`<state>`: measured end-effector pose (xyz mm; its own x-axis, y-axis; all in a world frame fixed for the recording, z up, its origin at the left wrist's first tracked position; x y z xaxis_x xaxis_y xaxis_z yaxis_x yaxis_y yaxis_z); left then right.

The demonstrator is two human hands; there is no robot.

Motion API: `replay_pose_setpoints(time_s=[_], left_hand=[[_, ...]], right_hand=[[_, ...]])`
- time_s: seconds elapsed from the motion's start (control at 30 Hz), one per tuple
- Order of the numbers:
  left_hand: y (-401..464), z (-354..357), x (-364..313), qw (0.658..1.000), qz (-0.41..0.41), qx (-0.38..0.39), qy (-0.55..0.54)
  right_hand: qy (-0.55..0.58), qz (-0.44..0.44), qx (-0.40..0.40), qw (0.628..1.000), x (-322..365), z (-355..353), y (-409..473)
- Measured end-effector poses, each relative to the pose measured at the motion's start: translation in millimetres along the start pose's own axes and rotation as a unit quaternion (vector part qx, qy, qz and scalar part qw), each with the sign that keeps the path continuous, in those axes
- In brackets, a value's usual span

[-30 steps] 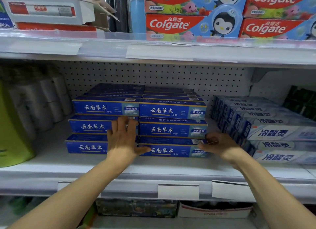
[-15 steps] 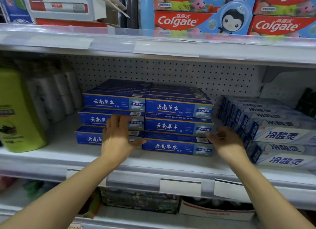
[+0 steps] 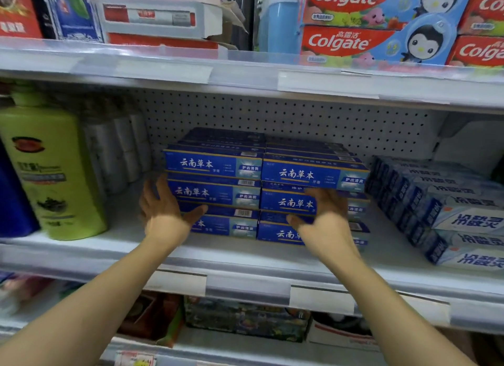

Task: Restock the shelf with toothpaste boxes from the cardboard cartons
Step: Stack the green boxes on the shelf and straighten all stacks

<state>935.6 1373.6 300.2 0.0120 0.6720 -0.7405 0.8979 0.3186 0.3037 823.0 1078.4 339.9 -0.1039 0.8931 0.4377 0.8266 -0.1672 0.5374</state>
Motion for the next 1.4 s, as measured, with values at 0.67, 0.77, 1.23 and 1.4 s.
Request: replay_pose_setpoints(time_s=[0.67, 0.77, 1.23, 1.4], left_hand=[[33, 14, 29, 0.962, -0.036, 0.210, -0.169], [42, 18, 32, 0.952, -0.054, 0.230, -0.193], [73, 18, 1, 0.908, -0.028, 0.286, -0.305], [73, 19, -2, 0.923, 0.012, 0.281, -0.264]], right_hand=[[-0.150, -0.044, 0.029, 0.987, 76, 75, 20], [-0.154, -0.040, 0.024, 0.987, 87, 84, 26], [-0.142, -0.053, -0.154, 0.976, 116, 74, 52], [-0.164, -0.050, -0.100, 0.980, 110, 81, 64]])
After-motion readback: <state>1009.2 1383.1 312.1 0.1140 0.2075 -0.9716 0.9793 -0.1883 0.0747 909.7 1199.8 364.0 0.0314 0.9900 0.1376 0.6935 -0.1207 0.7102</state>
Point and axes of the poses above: each hand's wrist, its own y-axis towards the middle knuckle, its own z-axis out of the palm, x = y × z, the point moved 10 cm from there along y, towards the middle knuckle, and after that the axes turned 11 degrees about -z, right-handed, at the moved point
